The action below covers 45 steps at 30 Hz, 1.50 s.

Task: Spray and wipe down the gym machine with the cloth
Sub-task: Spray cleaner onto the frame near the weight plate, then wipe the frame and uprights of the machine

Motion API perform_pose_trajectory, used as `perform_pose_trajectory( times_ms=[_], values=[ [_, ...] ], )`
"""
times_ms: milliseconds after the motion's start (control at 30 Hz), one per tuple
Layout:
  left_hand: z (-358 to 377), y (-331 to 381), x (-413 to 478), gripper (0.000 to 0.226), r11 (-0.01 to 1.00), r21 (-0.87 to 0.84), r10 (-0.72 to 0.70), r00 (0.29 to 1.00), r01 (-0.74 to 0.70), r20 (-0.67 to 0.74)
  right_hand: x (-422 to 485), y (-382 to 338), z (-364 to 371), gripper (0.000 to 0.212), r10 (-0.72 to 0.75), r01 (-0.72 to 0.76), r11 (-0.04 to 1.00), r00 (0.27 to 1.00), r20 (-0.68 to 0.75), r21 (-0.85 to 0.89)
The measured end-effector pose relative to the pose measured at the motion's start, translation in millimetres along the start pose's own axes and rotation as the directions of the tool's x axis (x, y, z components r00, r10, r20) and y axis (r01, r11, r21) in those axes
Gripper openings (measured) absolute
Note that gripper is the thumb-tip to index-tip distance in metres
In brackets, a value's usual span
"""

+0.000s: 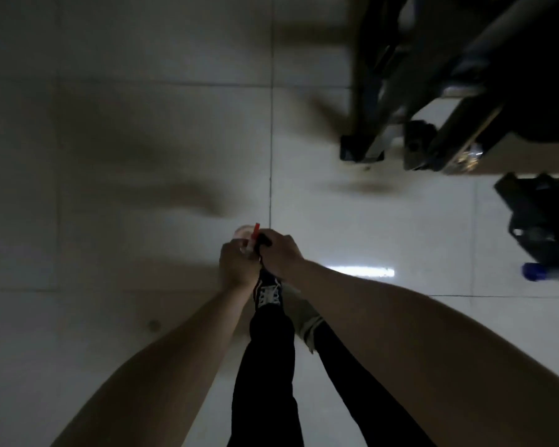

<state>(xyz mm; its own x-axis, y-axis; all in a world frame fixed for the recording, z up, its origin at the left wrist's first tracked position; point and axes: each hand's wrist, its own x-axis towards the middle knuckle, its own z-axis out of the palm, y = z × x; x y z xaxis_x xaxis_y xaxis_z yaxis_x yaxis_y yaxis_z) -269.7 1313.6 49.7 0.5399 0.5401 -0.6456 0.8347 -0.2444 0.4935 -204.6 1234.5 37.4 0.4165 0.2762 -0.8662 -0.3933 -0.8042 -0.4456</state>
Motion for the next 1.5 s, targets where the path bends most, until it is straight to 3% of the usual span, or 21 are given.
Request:
perform_pose_trajectory(
  times_ms=[267, 400, 500, 633, 800, 900, 1000, 1133, 1300, 1500],
  values=[
    [34, -130, 105, 0.059, 0.995, 0.098, -0.006, 1.0, 0.006, 0.002, 132, 21, 106, 0.045, 0.028, 0.0, 0.97, 0.993, 0.113, -0.245],
    [48, -163, 121, 0.05, 0.991, 0.076, -0.117, 0.992, 0.114, 0.039, 170, 36, 136, 0.04, 0.102, -0.022, 0.925, 0.976, 0.192, -0.38],
    [59, -180, 130, 0.028, 0.978, 0.027, -0.207, 0.976, 0.205, 0.069, 192, 59, 153, 0.045, 0.077, 0.019, 0.925, 0.968, 0.237, -0.38],
    [77, -195, 142, 0.032, 0.956, 0.066, -0.291, 0.953, 0.286, 0.087, 196, 71, 154, 0.056, 0.051, 0.048, 0.922, 0.969, 0.243, -0.385],
    [88, -197, 145, 0.034, 0.961, 0.062, -0.275, 0.959, 0.27, 0.072, 187, 59, 147, 0.035, 0.084, -0.03, 0.955, 0.982, 0.172, -0.296],
    [82, -182, 136, 0.035, 0.959, -0.015, -0.282, 0.959, 0.282, -0.015, 179, 56, 138, 0.035, 0.073, -0.048, 0.972, 0.992, 0.105, -0.229],
    [69, -161, 119, 0.046, 0.977, -0.05, -0.212, 0.975, 0.209, -0.063, 146, 39, 106, 0.033, 0.083, -0.084, 0.996, 0.996, -0.03, -0.029],
    [46, -108, 94, 0.039, 0.968, -0.199, -0.14, 0.987, 0.154, 0.08, 94, 17, 59, 0.029, 0.169, -0.139, 0.955, 0.981, -0.099, 0.263],
    [-7, 12, 33, 0.029, 0.926, -0.368, -0.019, 0.987, 0.077, 0.157, 2, -37, -18, 0.027, 0.163, -0.058, 0.92, 0.956, -0.243, 0.388],
    [-73, 147, -55, 0.028, 0.966, -0.244, 0.142, 0.958, -0.08, 0.247, -126, -86, -114, 0.025, 0.107, 0.057, 0.889, 0.939, -0.326, 0.454]
  ],
)
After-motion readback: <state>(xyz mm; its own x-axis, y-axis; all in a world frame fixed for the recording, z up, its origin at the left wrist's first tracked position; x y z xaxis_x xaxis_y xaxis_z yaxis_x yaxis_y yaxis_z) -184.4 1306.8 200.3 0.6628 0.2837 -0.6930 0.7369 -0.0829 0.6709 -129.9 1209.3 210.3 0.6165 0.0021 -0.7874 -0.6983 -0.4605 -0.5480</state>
